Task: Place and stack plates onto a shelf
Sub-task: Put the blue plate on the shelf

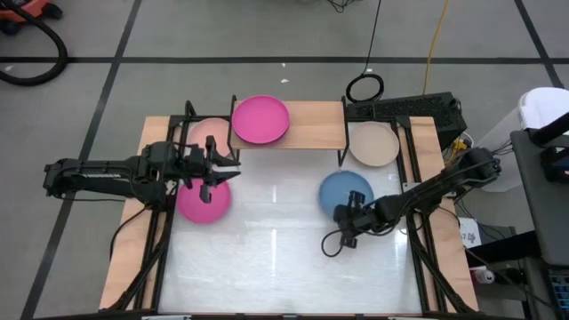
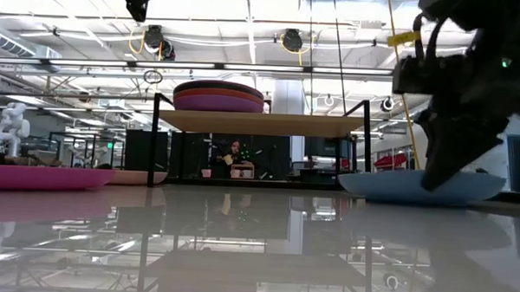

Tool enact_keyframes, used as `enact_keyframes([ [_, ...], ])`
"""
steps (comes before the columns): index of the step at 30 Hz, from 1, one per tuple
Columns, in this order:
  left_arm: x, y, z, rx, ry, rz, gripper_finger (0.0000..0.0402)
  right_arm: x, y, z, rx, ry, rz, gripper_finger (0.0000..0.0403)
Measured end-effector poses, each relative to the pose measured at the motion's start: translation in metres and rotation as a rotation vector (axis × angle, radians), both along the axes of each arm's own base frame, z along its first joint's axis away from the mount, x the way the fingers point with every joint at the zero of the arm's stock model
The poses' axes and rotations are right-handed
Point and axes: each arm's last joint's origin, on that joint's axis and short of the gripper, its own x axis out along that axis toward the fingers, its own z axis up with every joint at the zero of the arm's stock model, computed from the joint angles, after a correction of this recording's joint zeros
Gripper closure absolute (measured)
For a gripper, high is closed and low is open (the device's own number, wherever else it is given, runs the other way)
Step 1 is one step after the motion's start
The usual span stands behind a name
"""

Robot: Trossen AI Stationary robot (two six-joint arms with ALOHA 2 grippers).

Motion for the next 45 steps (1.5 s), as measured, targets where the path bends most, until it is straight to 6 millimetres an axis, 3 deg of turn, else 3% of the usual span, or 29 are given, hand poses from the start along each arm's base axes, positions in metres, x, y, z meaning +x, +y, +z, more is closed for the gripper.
enact_keyframes([
  [6,0.0,0.0,0.001,-0.03,-0.007,0.0,0.0275,0.015,0.008,0.032,0.094,-0.197,0.088,0.0402],
  [16,0.0,0.0,0.001,-0.029,-0.012,0.0,0.0275,0.048,0.009,0.135,-0.071,-0.556,0.244,0.0402],
  [20,0.0,0.0,0.001,-0.029,-0.012,0.0,0.0275,0.054,-0.006,0.167,-0.293,-0.587,0.202,0.0402],
  [25,0.0,0.0,0.001,-0.037,-0.014,0.0,0.0275,0.062,-0.045,0.19,-0.507,-0.571,0.073,0.0402],
  [29,0.0,0.0,0.002,-0.075,-0.018,-0.001,0.0275,0.066,-0.082,0.197,-0.55,-0.537,0.0,0.0402],
  [34,0.0,0.0,0.003,-0.062,-0.027,-0.001,0.0275,0.07,-0.118,0.189,-0.489,-0.484,-0.007,0.0403],
  [45,0.0,0.001,0.001,-0.083,-0.012,0.004,0.0275,0.096,-0.147,0.133,-0.481,-0.213,-0.004,0.0403],
])
